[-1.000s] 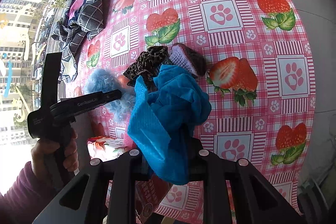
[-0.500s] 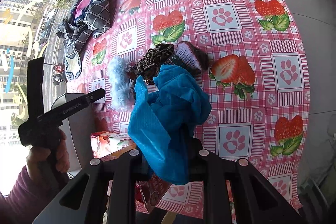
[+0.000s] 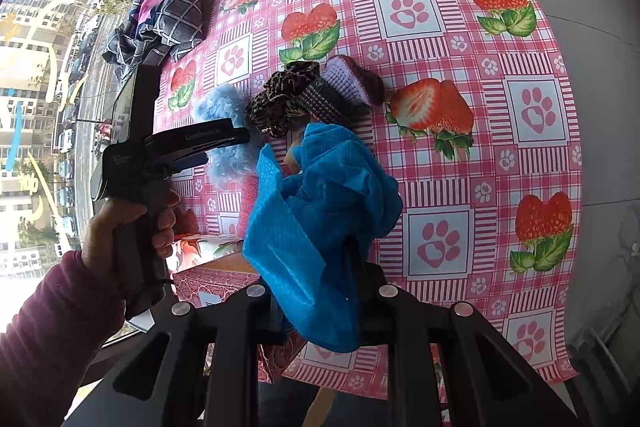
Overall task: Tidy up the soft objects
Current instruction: 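Lift the fluffy item and blue cloth and carry both toward the white box, then hold the fluffy item above the white box with the left tool while the right tool holds the blue cloth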
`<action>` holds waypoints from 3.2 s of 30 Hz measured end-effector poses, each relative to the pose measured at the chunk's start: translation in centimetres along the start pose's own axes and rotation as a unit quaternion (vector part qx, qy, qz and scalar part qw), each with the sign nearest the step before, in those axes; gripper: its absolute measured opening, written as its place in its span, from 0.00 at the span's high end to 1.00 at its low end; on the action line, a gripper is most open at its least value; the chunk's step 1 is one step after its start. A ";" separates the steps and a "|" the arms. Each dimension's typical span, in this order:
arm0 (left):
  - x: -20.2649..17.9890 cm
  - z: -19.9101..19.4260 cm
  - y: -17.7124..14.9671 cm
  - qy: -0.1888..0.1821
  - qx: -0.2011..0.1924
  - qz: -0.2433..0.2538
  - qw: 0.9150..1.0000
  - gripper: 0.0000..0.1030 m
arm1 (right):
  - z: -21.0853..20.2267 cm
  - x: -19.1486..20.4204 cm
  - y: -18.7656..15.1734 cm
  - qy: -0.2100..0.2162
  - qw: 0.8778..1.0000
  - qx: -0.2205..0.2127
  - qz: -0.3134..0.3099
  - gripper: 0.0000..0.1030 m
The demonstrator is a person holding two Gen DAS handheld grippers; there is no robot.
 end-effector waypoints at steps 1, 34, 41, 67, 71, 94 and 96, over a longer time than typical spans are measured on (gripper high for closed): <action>-0.2 -0.2 -0.1 -0.003 0.001 0.002 1.000 0.72 | -0.1 -0.1 0.0 -0.001 1.000 -0.001 0.001 0.78; 4.0 -15.8 -13.1 -0.026 -0.145 0.137 0.980 0.78 | -5.3 6.1 -5.2 -0.029 0.996 -0.080 0.011 0.78; 7.0 -17.7 -15.0 -0.021 -0.159 0.129 0.979 0.78 | -4.6 9.6 -8.0 -0.023 0.997 -0.074 -0.010 0.78; 20.1 -25.1 -17.3 0.012 -0.222 0.024 0.975 0.78 | -0.9 27.4 -10.2 0.031 0.981 -0.025 -0.188 0.78; 20.8 -25.3 -17.3 0.010 -0.222 0.016 0.975 0.78 | -0.6 28.4 -10.3 0.035 0.979 -0.022 -0.200 0.78; 21.2 -25.0 -16.7 0.007 -0.218 0.025 0.976 0.78 | -0.1 29.3 -10.0 0.049 0.981 -0.017 -0.188 0.78; 21.2 -25.0 -16.7 0.007 -0.218 0.025 0.976 0.78 | -0.2 29.4 -10.0 0.049 0.981 -0.018 -0.187 0.78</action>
Point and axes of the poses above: each gripper's, at about its wrist camera, not at the fingertips, and z roughly the way its jaws point, x to its left, y to its top, the point moved 9 cm from there along z, roughly the way its jaws point, and after that the axes turned 3 degrees about -x, right-handed, at the moved point
